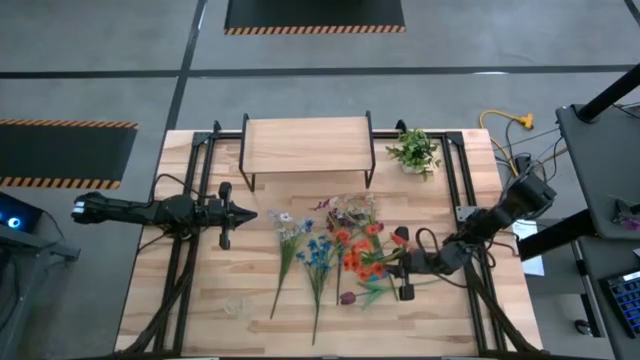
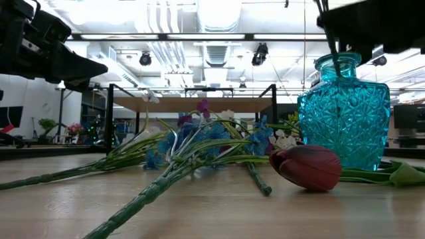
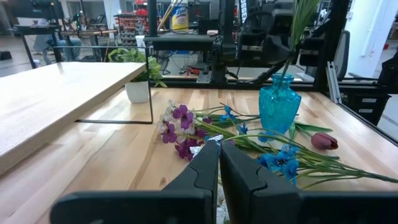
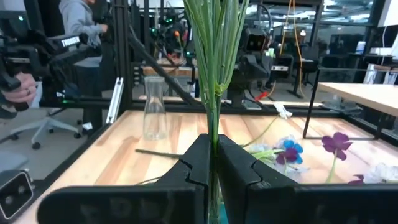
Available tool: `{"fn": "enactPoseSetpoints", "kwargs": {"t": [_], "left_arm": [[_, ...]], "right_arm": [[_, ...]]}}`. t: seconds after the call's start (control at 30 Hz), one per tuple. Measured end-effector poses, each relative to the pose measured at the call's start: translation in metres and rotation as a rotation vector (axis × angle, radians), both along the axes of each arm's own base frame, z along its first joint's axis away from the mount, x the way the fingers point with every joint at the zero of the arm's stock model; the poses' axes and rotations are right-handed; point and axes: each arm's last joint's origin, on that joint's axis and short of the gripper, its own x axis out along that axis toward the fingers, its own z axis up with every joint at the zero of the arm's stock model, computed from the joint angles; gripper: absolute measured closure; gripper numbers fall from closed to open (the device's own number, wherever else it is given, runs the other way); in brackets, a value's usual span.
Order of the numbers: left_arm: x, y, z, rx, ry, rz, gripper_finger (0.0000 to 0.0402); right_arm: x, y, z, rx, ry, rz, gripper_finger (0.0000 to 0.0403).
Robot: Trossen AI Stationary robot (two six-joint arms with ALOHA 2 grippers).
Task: Pick and place flowers into a vace then onto a shelf
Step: Put the orange flowers into the blue vase
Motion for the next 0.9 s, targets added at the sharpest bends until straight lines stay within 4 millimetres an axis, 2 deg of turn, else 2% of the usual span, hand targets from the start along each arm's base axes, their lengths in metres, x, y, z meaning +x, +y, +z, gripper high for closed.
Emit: {"fn": "enactPoseSetpoints", "kwargs": {"t": [0.4,0.9], "left_arm": [[0.0,0.0,0.0,0.0,0.0,0.0,0.0402],[0.0,0.0,0.0,0.0,0.0,0.0,0.0402]], "right_arm": [[0.002,0.001,-0.017,0.015,0.06,0.0,0.039],[0.002,0.001,-0.014,0.039,0.053,0.0,0.039]]}}
